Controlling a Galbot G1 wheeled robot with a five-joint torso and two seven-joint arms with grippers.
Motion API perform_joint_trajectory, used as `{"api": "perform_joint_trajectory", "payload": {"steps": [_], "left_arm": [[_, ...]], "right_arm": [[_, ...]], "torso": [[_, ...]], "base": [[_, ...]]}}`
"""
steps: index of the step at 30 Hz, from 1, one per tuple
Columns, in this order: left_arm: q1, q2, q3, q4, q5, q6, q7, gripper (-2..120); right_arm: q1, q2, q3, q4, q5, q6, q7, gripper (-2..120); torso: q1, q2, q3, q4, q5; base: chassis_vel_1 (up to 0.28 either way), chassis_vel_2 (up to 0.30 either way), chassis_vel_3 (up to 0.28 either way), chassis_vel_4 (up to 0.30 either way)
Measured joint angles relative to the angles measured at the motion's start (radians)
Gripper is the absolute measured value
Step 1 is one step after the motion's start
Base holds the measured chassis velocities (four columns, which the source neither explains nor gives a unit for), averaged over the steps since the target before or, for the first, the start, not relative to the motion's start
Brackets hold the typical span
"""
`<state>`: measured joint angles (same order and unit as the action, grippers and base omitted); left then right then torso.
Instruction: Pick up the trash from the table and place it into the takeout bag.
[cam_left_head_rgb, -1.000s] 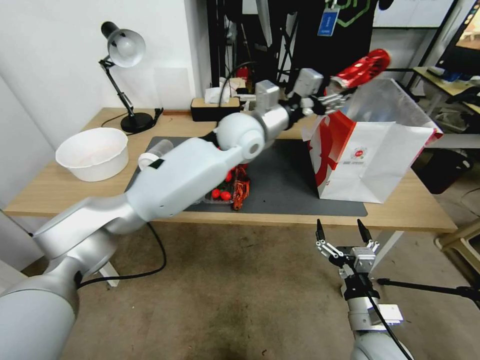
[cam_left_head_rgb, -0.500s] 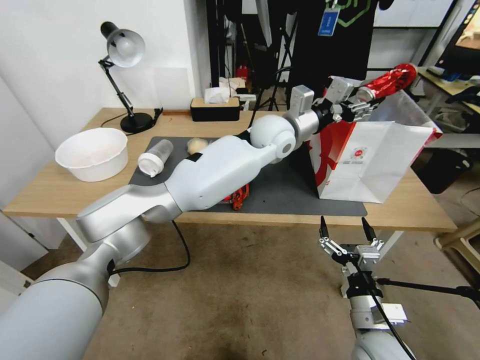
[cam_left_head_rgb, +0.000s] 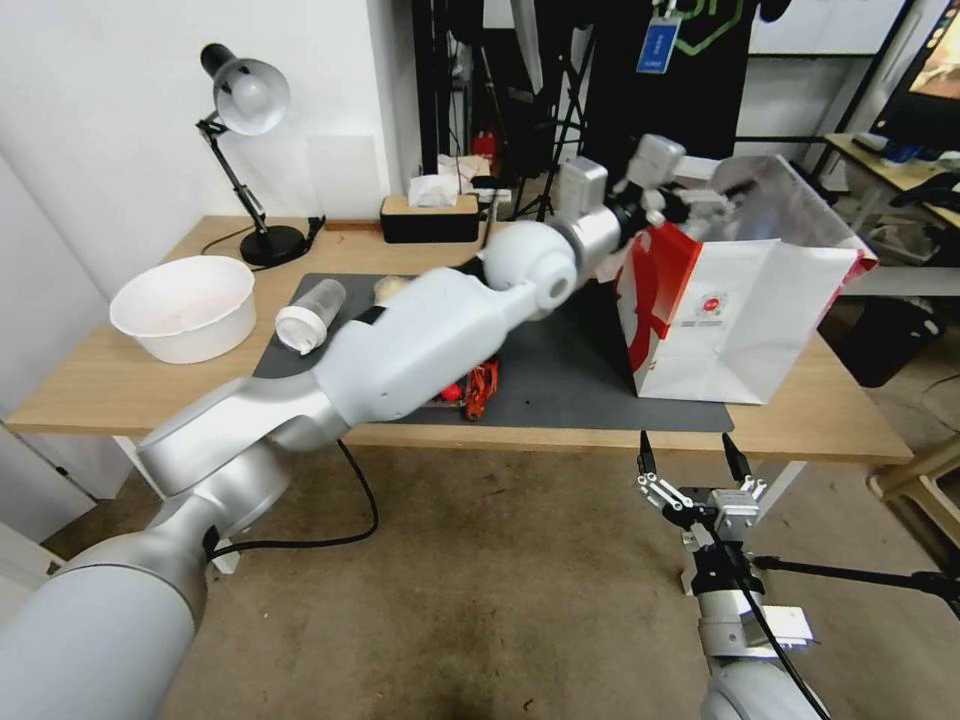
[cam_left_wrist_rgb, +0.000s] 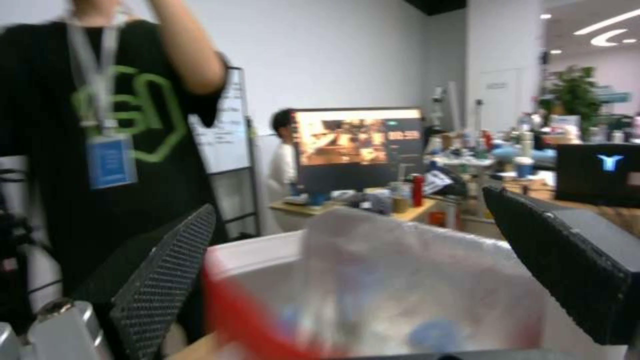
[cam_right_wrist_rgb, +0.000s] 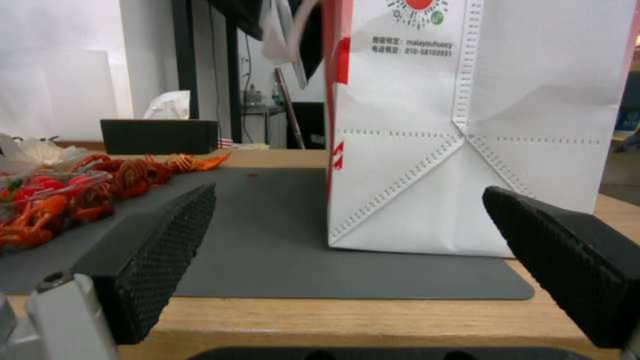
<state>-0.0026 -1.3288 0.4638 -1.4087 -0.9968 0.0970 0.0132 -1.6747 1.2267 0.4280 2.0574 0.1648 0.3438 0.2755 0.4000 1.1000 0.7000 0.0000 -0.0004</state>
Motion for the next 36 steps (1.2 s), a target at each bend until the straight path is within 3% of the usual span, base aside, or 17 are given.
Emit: {"api": "perform_joint_trajectory", "payload": {"steps": [2, 3, 4, 5, 7, 12, 21, 24, 27, 28, 31, 33, 36], "left_arm": [[0.03, 0.064, -0.028, -0.053, -0.003, 0.007, -0.012, 100], [0.03, 0.064, -0.028, -0.053, -0.003, 0.007, -0.012, 100], [0.056, 0.115, -0.05, -0.088, -0.005, 0.009, -0.017, 100], [0.056, 0.115, -0.05, -0.088, -0.005, 0.009, -0.017, 100], [0.118, 0.193, -0.094, -0.146, -0.005, 0.012, -0.02, 100], [0.243, 0.292, -0.185, -0.237, 0.0, 0.012, -0.024, 100], [0.3, 0.339, -0.231, -0.276, 0.008, 0.012, -0.024, 100], [0.35, 0.384, -0.271, -0.308, 0.021, 0.012, -0.024, 100], [0.483, 0.459, -0.37, -0.381, 0.052, 0.011, -0.028, 100], [0.483, 0.459, -0.37, -0.381, 0.052, 0.011, -0.028, 100], [0.669, 0.502, -0.526, -0.457, 0.102, 0.005, -0.035, 100], [0.718, 0.512, -0.565, -0.476, 0.121, 0.0, -0.04, 100], [0.893, 0.516, -0.707, -0.534, 0.197, -0.019, -0.051, 100]], "right_arm": [[0.0, 0.0, -0.002, 0.0, -0.001, -0.001, 0.0, 100], [0.0, 0.0, -0.002, 0.0, -0.001, -0.001, 0.0, 100], [0.001, 0.0, -0.003, 0.0, -0.002, -0.001, -0.001, 100], [0.001, 0.0, -0.003, 0.0, -0.002, -0.001, -0.001, 100], [0.002, 0.0, -0.005, 0.0, -0.003, -0.002, -0.001, 100], [0.002, -0.003, -0.009, 0.001, -0.005, -0.003, -0.001, 100], [0.002, -0.006, -0.01, 0.001, -0.005, -0.003, -0.002, 100], [0.004, -0.008, -0.013, 0.0, -0.005, -0.003, -0.002, 100], [0.01, -0.008, -0.02, -0.007, -0.007, -0.003, -0.002, 100], [0.01, -0.008, -0.02, -0.007, -0.007, -0.003, -0.002, 100], [0.01, -0.012, -0.022, -0.012, -0.008, 0.0, -0.002, 100], [0.01, -0.013, -0.022, -0.013, -0.008, 0.001, -0.002, 100], [0.013, -0.015, -0.024, -0.016, -0.008, 0.003, -0.002, 100]], "torso": [[0.0, 0.0, 0.0, 0.0001, -0.0002], [0.0, 0.0, 0.0, 0.0001, -0.0002], [0.0, 0.0, 0.0, 0.0002, -0.0001], [0.0, 0.0, 0.0, 0.0002, -0.0001], [0.0, 0.0, 0.0, 0.0002, -0.0001], [0.0, 0.0, 0.0, -0.0001, -0.0001], [0.0, 0.0, 0.0, -0.0002, 0.0002], [0.0, 0.0, 0.0, 0.0, -0.0001], [0.0, 0.0, 0.0, 0.0002, 0.0], [0.0, 0.0, 0.0, 0.0002, 0.0], [0.0, 0.0, 0.0, 0.0001, 0.0002], [0.0, 0.0, 0.0, 0.0001, 0.0002], [0.0, 0.0, 0.0, -0.0003, 0.0003]], "base": [[0.0, 0.0, 0.0, 0.0], [0.0, 0.0, 0.0, 0.0], [0.0, 0.0, 0.0, 0.0], [0.0, 0.0, 0.0, 0.0], [0.0, 0.0, 0.0, 0.0], [0.0, 0.0, 0.0, 0.0], [0.0, 0.0, 0.0, 0.0], [0.0, 0.0, 0.0, 0.0], [0.0, 0.0, 0.0, 0.0], [0.0, 0.0, 0.0, 0.0], [0.0, 0.0, 0.0, 0.0], [0.0, 0.0, 0.0, 0.0], [0.0, 0.0, 0.0, 0.0]]}}
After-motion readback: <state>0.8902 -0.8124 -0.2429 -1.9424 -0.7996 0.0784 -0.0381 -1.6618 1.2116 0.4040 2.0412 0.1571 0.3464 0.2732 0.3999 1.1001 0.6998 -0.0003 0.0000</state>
